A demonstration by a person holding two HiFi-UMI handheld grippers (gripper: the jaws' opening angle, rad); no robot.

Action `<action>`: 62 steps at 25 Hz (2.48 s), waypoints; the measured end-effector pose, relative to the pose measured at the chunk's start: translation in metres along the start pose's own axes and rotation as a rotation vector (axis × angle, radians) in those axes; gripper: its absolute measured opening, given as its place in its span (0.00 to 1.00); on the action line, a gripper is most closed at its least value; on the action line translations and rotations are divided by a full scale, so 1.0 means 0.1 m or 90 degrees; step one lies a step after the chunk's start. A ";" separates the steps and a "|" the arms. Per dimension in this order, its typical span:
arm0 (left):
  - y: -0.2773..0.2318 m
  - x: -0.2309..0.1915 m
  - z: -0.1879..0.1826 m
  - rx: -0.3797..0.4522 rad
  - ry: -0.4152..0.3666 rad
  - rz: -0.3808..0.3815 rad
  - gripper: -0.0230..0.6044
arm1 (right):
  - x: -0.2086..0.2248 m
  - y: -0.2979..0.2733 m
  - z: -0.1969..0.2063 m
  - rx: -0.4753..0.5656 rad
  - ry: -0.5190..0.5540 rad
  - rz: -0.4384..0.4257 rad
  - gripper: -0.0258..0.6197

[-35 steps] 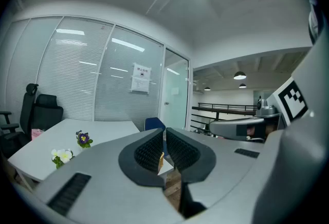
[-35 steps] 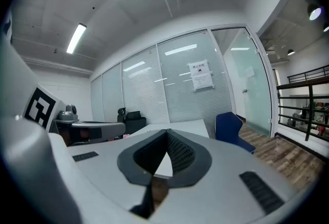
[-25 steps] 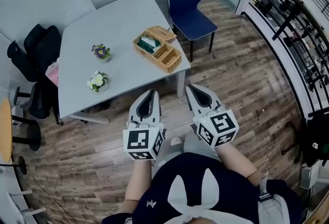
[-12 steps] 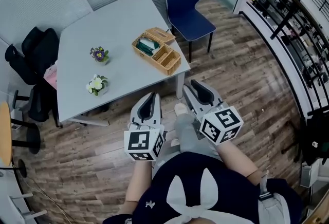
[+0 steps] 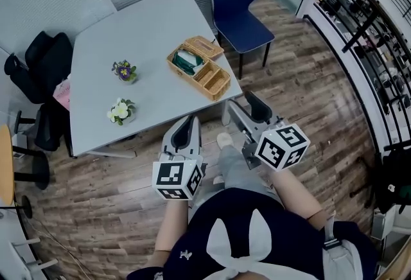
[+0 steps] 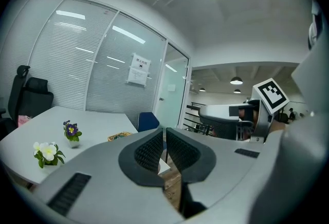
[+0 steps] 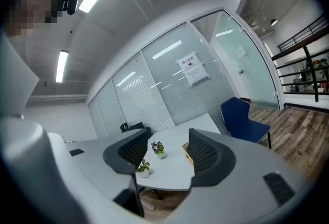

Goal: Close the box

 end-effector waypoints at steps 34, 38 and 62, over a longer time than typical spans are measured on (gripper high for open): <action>-1.95 -0.56 -0.32 -0.035 0.024 -0.061 0.09 | 1.86 -1.56 -0.12 -0.130 -0.127 -0.036 0.40; -2.10 -0.64 -0.28 -0.047 0.034 -0.074 0.09 | 2.08 -1.70 -0.07 -0.155 -0.156 -0.038 0.40; -2.55 -0.98 -0.20 -0.060 0.065 -0.173 0.09 | 3.40 -2.25 0.70 -0.234 -0.453 0.020 0.39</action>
Point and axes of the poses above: the fingertips, and each gripper's own axes: y backward along the fingers, x to its right, z out of its underside, the point moved 6 cm from there along y, backward along the fingers, and after that the axes turned 12 degrees about -z, right-handed, at the moved point
